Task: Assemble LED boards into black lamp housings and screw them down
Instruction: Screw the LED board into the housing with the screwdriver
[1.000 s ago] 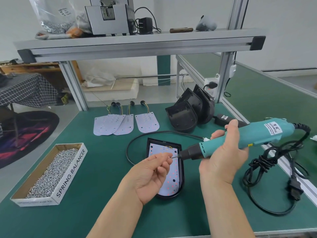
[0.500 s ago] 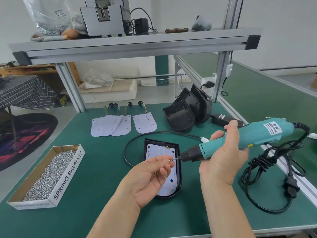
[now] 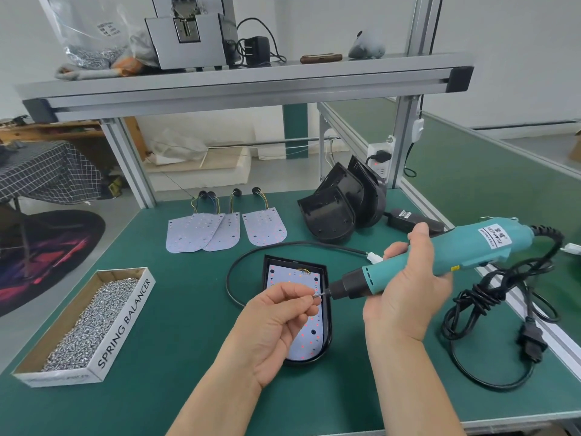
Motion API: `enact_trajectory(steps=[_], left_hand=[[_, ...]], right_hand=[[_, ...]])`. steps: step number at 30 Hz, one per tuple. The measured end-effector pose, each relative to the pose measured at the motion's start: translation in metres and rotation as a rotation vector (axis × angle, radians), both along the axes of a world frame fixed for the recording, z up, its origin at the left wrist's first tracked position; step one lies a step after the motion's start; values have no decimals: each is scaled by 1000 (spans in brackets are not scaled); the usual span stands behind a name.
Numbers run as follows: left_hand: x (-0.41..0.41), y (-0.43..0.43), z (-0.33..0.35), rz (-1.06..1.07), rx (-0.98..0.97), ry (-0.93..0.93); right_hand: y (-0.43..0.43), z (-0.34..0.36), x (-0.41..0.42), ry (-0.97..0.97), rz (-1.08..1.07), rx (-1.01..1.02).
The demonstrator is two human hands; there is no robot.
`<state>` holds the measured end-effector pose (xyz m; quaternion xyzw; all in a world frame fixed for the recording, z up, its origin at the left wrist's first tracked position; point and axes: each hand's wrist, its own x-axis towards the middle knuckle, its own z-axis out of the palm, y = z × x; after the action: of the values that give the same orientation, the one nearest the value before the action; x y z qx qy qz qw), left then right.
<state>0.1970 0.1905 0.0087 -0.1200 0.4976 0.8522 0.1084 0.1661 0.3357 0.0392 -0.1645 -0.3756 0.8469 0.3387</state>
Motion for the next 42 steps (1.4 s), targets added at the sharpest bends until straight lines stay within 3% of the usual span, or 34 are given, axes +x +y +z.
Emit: enact_trajectory(steps=[2, 5, 11, 22, 24, 26, 28, 30, 33, 42], left_hand=[[1, 1, -2, 9, -66, 44], [3, 2, -4, 5, -132, 92], [5, -1, -7, -15, -118, 120], [4, -31, -1, -103, -224, 25], [-5, -43, -3, 81, -394, -5], [-17, -56, -10, 250, -743, -33], [-22, -59, -16, 220, -955, -57], [-25, -55, -22, 77, -1027, -105], [-30, -47, -33, -58, -1036, -126], [-36, -45, -45, -17, -932, -157]], right_hand=[[-1, -3, -3, 11, -3, -94], [-1, -4, -6, -8, -19, -68], [-2, -6, -8, -30, -20, -98], [-1, -2, -5, -1, -17, -37], [-4, -3, -5, 7, -17, 8], [-8, -5, -5, 22, -7, 80], [-14, -7, -4, 46, 17, 165], [-21, -10, -3, 62, 45, 243], [-33, -16, -4, 83, 72, 363], [-50, -34, -10, 28, 133, 504]])
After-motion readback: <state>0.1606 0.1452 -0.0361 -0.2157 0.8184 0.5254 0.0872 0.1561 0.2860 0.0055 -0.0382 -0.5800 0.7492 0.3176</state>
